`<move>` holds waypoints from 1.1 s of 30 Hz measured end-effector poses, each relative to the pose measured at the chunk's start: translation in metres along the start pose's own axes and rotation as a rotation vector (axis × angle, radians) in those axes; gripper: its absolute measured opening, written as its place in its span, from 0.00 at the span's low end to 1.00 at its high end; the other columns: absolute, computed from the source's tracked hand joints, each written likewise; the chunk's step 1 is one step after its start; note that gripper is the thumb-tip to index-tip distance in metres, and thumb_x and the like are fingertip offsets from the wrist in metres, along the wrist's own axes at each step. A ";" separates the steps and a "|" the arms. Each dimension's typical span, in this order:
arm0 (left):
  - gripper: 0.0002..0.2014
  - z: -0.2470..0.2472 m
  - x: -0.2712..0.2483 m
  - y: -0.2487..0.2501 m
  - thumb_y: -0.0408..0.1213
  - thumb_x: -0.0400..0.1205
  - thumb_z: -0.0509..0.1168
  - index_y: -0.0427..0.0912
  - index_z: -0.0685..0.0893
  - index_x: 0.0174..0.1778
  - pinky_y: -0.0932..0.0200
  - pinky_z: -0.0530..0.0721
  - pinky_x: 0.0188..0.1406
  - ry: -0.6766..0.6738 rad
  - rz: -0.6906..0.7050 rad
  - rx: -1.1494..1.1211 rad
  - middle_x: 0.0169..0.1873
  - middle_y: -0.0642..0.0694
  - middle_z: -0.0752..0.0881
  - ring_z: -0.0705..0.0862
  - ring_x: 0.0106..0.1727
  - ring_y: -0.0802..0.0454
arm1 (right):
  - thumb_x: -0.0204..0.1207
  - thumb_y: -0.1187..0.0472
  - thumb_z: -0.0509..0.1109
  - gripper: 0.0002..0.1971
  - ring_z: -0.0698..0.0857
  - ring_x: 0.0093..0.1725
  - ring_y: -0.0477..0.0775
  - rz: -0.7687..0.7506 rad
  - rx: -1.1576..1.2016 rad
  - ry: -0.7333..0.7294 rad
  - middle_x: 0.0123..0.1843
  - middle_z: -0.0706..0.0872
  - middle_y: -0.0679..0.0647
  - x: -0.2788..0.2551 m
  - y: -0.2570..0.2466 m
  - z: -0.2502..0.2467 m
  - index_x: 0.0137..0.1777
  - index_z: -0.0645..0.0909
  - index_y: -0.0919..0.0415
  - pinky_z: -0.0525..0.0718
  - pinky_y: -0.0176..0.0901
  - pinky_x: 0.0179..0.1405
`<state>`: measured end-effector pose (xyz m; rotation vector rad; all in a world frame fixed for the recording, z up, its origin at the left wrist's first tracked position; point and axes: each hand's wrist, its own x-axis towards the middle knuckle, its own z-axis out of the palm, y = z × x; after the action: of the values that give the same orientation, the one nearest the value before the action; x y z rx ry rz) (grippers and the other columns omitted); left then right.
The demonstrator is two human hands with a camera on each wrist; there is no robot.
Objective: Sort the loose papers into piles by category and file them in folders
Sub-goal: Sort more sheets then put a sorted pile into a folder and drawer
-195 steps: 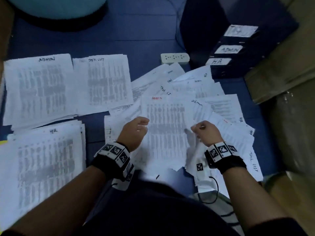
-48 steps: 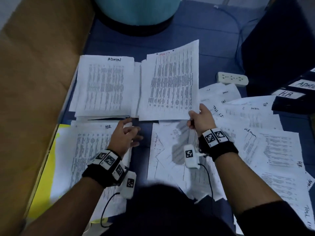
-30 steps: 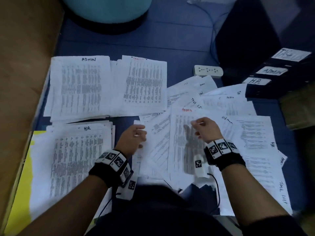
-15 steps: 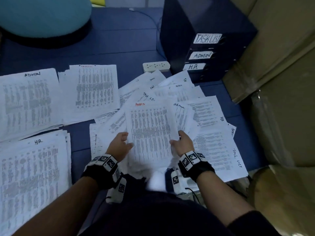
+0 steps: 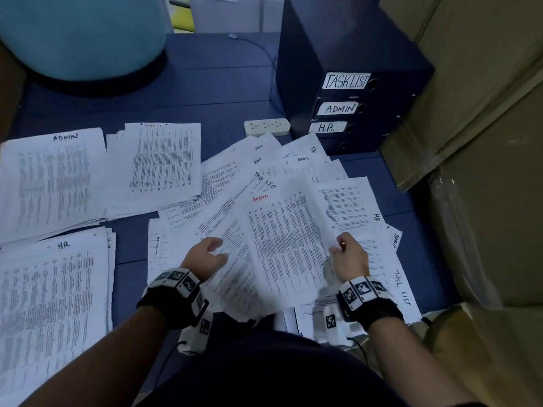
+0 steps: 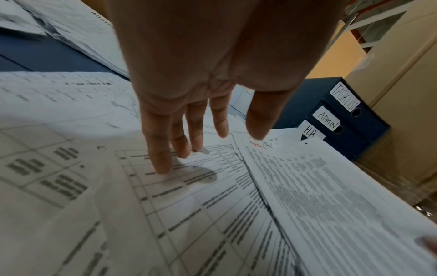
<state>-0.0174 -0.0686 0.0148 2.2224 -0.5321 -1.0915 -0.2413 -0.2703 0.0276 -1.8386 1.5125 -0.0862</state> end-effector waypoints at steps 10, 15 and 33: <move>0.16 0.005 -0.007 0.047 0.34 0.86 0.61 0.47 0.70 0.69 0.57 0.87 0.33 -0.035 0.092 -0.524 0.51 0.47 0.86 0.88 0.35 0.56 | 0.84 0.70 0.62 0.04 0.61 0.12 0.47 -0.027 0.658 -0.132 0.16 0.76 0.44 -0.005 -0.006 -0.011 0.49 0.72 0.64 0.58 0.32 0.17; 0.18 -0.004 -0.004 0.048 0.24 0.82 0.63 0.43 0.73 0.66 0.58 0.82 0.25 0.074 0.106 -0.641 0.40 0.48 0.90 0.86 0.31 0.54 | 0.83 0.72 0.62 0.06 0.62 0.12 0.44 -0.008 0.704 -0.162 0.15 0.75 0.45 -0.012 -0.016 -0.005 0.46 0.70 0.63 0.58 0.31 0.15; 0.26 -0.010 -0.009 0.051 0.36 0.84 0.62 0.44 0.67 0.79 0.40 0.68 0.77 -0.046 0.202 -0.707 0.71 0.49 0.79 0.77 0.73 0.49 | 0.81 0.72 0.66 0.08 0.82 0.27 0.54 -0.019 0.853 -0.273 0.36 0.89 0.59 -0.008 -0.015 -0.003 0.43 0.75 0.61 0.79 0.41 0.24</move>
<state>-0.0189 -0.0977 0.0584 1.4996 -0.3101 -1.0228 -0.2331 -0.2640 0.0418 -1.1174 1.0270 -0.4046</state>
